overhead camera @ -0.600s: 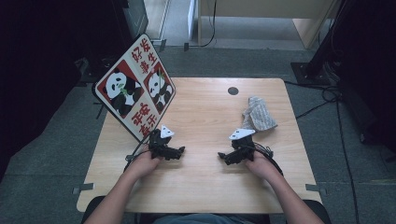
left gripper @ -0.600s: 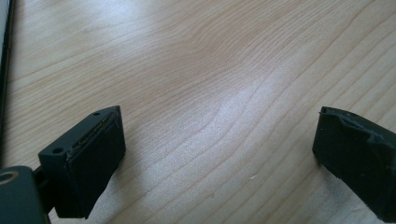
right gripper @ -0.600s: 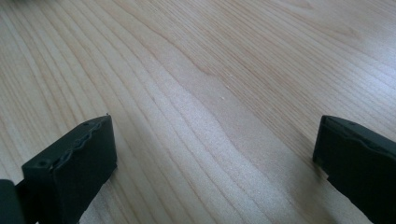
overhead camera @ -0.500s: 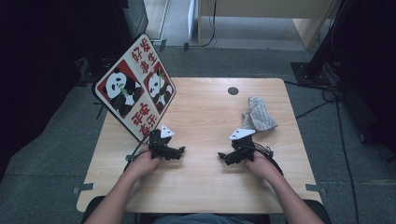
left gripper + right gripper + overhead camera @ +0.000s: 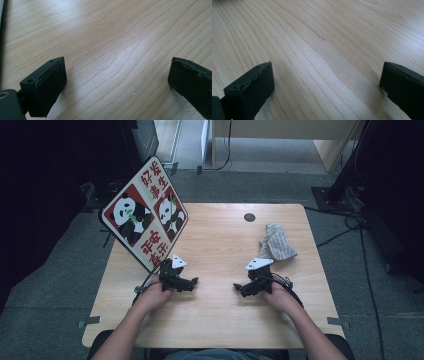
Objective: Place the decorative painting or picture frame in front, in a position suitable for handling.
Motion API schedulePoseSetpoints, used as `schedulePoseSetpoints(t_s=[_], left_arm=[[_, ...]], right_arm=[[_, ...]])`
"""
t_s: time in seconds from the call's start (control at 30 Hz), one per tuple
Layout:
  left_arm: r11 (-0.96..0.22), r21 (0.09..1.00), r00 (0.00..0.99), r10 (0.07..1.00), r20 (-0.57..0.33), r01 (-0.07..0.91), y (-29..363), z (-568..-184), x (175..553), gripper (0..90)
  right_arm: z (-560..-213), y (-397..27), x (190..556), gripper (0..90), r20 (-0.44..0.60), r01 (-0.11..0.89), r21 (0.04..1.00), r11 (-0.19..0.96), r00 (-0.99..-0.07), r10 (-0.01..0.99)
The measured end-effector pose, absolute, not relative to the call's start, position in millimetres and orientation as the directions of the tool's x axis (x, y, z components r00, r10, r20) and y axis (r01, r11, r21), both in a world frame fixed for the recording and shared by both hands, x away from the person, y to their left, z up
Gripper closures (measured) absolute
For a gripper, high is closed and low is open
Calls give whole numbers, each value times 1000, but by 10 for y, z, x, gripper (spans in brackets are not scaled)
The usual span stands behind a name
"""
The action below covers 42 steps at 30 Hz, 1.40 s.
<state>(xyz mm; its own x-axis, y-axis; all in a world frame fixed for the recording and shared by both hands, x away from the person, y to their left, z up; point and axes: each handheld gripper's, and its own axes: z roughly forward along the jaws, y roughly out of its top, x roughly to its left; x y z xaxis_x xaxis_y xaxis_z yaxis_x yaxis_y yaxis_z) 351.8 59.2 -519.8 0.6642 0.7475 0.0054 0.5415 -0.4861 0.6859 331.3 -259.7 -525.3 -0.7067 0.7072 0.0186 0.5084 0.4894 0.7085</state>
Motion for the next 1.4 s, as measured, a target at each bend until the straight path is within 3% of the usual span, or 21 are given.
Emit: schedulePoseSetpoints(t_s=[0.6,0.87,1.4], left_arm=[[-492,688,673,740,6,534,608,-5198,3513,21],[-488,702,681,732,5,519,664,-5180,3540,136],[-508,652,699,714,-46,563,751,-5034,3574,165]], right_arm=[[-5255,-2591,3302,0,17,508,711,486,-704,710],[-5254,-2587,3295,0,20,510,711,484,-702,712],[-5253,-2582,3287,0,20,511,711,483,-701,713]])
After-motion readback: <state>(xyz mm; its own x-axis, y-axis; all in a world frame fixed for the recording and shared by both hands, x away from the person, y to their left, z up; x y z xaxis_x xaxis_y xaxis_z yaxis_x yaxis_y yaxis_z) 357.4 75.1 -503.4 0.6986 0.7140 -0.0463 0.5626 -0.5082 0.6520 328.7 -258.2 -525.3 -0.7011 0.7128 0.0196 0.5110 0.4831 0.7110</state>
